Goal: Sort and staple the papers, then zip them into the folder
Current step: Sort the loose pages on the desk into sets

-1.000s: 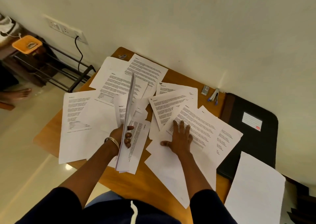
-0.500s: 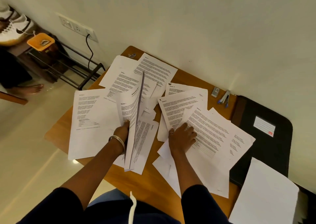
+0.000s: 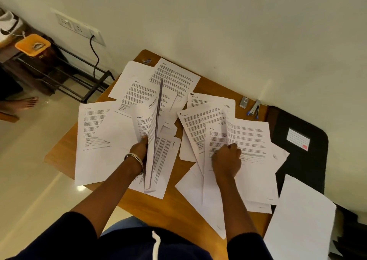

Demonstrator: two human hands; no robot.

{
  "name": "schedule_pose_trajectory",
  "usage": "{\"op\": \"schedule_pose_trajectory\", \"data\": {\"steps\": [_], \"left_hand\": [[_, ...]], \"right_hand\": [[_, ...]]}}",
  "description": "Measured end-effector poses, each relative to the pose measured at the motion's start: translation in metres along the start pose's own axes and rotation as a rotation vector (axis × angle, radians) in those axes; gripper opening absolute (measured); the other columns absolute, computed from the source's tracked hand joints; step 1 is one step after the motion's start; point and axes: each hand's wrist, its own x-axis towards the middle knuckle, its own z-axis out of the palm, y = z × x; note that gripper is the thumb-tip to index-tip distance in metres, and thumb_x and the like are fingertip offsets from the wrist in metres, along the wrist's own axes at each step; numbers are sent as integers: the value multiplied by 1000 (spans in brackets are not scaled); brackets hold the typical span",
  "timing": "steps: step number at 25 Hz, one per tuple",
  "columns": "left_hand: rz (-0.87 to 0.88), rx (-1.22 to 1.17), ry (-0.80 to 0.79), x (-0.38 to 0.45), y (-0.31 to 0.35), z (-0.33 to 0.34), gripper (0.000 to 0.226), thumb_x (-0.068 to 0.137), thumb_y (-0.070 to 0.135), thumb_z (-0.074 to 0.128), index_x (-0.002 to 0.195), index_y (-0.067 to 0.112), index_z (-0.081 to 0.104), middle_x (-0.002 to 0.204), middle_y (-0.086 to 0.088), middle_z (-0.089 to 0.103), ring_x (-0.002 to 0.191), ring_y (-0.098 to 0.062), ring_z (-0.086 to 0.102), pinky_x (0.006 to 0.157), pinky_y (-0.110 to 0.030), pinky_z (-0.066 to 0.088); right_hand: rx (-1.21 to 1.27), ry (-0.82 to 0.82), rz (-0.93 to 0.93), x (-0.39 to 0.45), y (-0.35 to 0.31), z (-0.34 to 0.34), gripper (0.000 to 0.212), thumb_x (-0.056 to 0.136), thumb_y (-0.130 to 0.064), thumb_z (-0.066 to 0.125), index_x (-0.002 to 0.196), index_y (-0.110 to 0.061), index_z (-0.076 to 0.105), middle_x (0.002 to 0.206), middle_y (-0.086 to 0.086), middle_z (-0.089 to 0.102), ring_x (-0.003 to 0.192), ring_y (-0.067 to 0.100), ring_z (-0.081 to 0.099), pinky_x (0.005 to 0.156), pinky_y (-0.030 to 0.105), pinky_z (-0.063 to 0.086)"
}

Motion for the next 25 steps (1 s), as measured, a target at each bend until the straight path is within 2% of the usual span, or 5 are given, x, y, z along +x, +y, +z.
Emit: {"op": "schedule_pose_trajectory", "data": {"steps": [3, 5, 9, 15, 25], "left_hand": [[9, 10, 20, -1, 0, -2, 58, 88, 51, 51, 126, 6, 54, 73, -19, 64, 52, -24, 51, 82, -49, 52], [8, -12, 34, -6, 0, -7, 55, 89, 50, 50, 121, 7, 56, 58, -9, 59, 44, -20, 49, 80, -47, 53], [2, -61, 11, -16, 5, -14, 41, 95, 45, 42, 100, 11, 62, 43, 0, 48, 31, -13, 43, 36, -22, 43], [7, -58, 10, -19, 4, -9, 38, 94, 44, 44, 93, 12, 63, 42, -1, 49, 29, -14, 43, 35, -20, 40], [1, -84, 18, -20, 0, -7, 40, 94, 46, 43, 94, 12, 63, 41, 0, 49, 29, -14, 44, 35, -20, 40]], "right_hand": [[-3, -151, -21, -15, -15, 19, 51, 93, -49, 50, 122, -6, 54, 130, 11, 41, 119, 30, 39, 89, 45, 46], [-43, -133, -70, -19, -15, 28, 41, 96, -39, 49, 122, -7, 53, 131, 11, 42, 117, 30, 41, 87, 42, 48], [82, 23, -57, -10, -3, 13, 22, 94, -16, 49, 104, -2, 63, 106, 15, 62, 94, 34, 58, 71, 42, 52], [280, 323, 168, 21, 34, -42, 24, 96, -13, 48, 103, 4, 63, 100, 21, 63, 86, 39, 62, 69, 43, 50], [-11, 177, 2, 17, 16, -3, 25, 88, -24, 63, 103, -5, 64, 130, 19, 47, 119, 39, 40, 91, 53, 39]]}}
